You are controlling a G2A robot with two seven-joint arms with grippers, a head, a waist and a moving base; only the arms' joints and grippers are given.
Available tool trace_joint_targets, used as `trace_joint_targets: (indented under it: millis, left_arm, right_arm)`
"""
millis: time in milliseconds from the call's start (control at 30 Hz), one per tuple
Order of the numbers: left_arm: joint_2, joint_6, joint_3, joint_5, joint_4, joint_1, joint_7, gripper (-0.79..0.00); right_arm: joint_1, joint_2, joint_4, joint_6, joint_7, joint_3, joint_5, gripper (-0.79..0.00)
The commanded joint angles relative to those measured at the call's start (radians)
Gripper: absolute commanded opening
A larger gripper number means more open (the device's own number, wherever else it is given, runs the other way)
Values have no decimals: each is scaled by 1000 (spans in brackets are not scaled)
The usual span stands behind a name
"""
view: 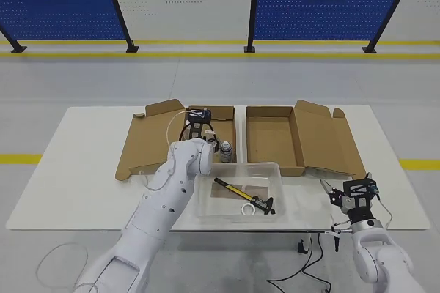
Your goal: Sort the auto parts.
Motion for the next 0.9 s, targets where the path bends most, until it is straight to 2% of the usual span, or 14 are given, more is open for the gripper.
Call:
trace_joint_targets:
  millis: [0, 367, 867]
  left_arm:
    - [-2, -5, 4, 1, 22, -12, -17, -785]
    - [-21, -11, 44, 29, 111, -73, -54, -785]
    - [-60, -33, 96, -9, 303, -152, -44, -785]
  right_arm:
    - [0, 0, 0, 0, 0, 0, 0, 0]
    - [0, 0, 0, 0, 0, 0, 0, 0]
    - [0, 0, 0, 0, 0, 0, 0, 0]
